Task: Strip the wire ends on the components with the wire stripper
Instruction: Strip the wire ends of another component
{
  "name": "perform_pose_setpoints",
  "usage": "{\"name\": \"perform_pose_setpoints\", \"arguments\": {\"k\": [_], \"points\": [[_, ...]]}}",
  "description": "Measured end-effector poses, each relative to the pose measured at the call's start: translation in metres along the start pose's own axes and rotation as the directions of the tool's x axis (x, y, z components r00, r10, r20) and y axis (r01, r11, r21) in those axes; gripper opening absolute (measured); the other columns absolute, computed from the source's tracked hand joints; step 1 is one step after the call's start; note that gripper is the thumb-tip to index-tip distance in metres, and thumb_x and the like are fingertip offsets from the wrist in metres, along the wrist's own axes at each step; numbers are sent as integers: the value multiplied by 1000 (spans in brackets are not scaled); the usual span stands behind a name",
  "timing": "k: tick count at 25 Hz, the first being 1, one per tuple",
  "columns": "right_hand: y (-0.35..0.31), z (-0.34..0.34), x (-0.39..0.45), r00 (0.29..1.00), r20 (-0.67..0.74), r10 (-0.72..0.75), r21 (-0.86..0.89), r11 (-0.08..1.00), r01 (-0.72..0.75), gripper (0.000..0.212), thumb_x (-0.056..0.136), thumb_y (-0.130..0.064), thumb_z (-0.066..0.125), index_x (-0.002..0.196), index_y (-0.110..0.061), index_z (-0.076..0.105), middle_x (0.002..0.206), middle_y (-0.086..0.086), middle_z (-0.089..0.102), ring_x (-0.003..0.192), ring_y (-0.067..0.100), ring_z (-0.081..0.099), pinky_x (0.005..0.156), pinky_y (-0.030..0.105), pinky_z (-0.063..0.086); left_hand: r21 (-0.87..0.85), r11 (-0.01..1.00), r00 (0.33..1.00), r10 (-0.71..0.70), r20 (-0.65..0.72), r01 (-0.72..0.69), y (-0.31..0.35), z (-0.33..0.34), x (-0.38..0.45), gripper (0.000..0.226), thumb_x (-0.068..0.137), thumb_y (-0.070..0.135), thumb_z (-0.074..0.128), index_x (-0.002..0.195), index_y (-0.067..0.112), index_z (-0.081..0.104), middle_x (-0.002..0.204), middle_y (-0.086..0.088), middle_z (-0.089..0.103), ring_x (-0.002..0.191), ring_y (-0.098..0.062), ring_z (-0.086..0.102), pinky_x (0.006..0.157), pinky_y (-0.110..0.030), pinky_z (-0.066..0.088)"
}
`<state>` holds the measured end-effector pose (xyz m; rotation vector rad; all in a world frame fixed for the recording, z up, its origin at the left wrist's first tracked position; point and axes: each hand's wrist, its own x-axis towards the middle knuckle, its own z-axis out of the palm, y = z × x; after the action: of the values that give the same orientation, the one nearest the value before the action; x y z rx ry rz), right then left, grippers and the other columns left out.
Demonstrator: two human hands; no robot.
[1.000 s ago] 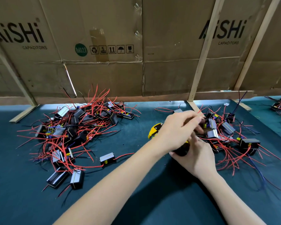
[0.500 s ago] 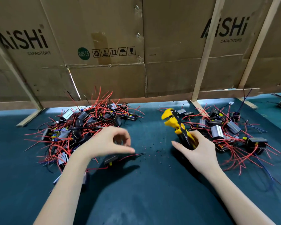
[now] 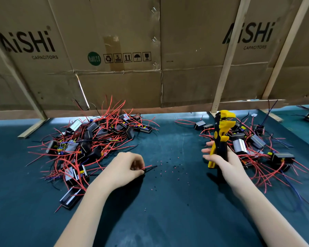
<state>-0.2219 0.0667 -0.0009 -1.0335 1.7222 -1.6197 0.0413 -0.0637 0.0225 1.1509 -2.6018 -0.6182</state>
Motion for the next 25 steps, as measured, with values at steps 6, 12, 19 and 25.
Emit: {"name": "perform_pose_setpoints", "arguments": {"k": [6, 12, 19, 25], "points": [[1, 6, -3, 998, 62, -27, 14, 1000, 26, 39, 88, 2, 61, 113, -28, 63, 107, 3, 70, 105, 22, 64, 93, 31, 46, -223, 975, 970, -45, -238, -9, 15, 3, 1, 12, 87, 8, 64, 78, 15, 63, 70, 2, 70, 69, -13, 64, 75, -27, 50], [1, 2, -1, 1000, -7, 20, 108, 994, -19, 36, 87, 1, 60, 112, -24, 65, 107, 9, 71, 107, 24, 64, 98, 41, 44, -523, 852, 962, -147, -229, 5, 28, 13, 3, 10, 90, 5, 64, 82, 11, 66, 61, -2, 68, 52, -12, 60, 62, -30, 54], [4, 6, -2, 1000, 19, 14, 8, 1000, -14, 20, 83, -3, 68, 99, -14, 65, 94, 7, 70, 91, 17, 61, 81, 27, 44, -683, 731, 949, -217, -230, 2, 25, 14, 6, 14, 88, 2, 66, 78, 12, 67, 70, -5, 71, 57, -15, 63, 64, -24, 51], [1, 12, -5, 994, 110, -22, -206, 977, 45, 21, 77, -18, 80, 91, -22, 65, 72, -8, 58, 67, 7, 51, 69, 22, 41, -796, 606, 939, -269, -214, -7, 25, 12, 6, 11, 89, 2, 66, 80, 8, 67, 62, -3, 65, 51, -14, 51, 54, -18, 44]]}}
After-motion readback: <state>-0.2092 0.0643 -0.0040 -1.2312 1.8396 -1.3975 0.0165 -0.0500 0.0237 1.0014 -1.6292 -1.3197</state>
